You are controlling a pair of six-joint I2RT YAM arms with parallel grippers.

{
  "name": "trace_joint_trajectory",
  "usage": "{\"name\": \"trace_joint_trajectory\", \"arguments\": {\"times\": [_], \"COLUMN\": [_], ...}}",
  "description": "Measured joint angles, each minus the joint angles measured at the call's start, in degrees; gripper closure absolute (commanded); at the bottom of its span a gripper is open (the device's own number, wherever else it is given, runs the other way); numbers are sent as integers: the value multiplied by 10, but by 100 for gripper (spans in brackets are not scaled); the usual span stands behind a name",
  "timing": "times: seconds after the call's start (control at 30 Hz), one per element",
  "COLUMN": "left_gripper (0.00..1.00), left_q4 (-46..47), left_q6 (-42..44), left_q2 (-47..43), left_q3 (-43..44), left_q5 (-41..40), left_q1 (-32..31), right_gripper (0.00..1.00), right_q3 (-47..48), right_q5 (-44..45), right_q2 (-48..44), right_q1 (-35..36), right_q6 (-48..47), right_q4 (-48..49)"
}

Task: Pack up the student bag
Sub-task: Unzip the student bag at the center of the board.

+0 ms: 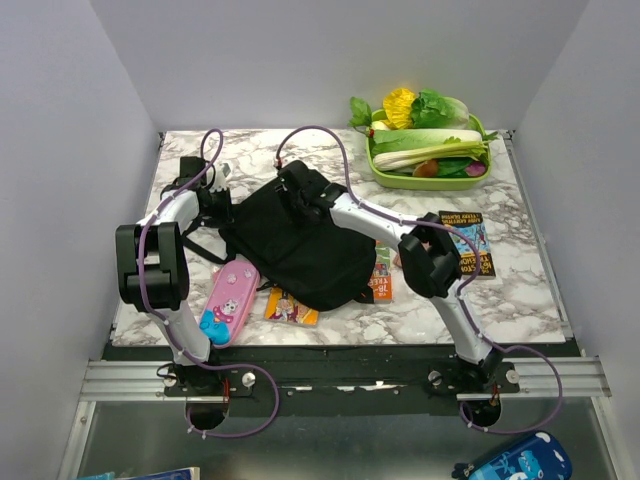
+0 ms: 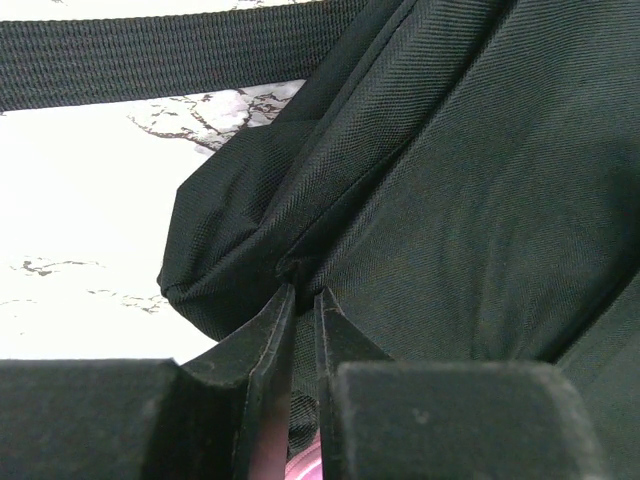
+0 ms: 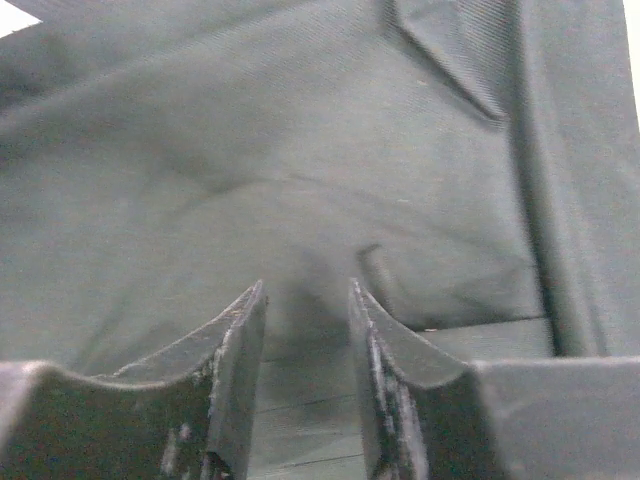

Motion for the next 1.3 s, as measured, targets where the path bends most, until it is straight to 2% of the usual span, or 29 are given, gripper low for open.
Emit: {"name": "trace_joint_trajectory", "arguments": {"times": [0.1,0.27,0.63,0.83,1.1,1.3], "left_gripper": [75,72,70,70,70,70], "left_q4": [-1,-2,-3,-4,-5,-5], "left_q6": [0,0,0,0,0,0], "left_q2": [-3,-3,-3,-3,-3,-3], "left_q3": [0,0,0,1,2,2], "left_q5": [0,0,0,0,0,0], "left_q1": [-1,-3,-4,-4,-4,-5], "right_gripper": [43,41,44,57,87,99], "right_q3": [-22,-31,-24,-7,9,11], "right_q5": [7,12,15,11,7,13], "right_q2": [-1,0,9,22,35,35], "right_q1": [-16,-32,-29,-29,-24,-25], "right_q6": [-11,-23,-42,-46,-46,-51], "right_q4": [-1,-13,-21,-30,-33,-33]}}
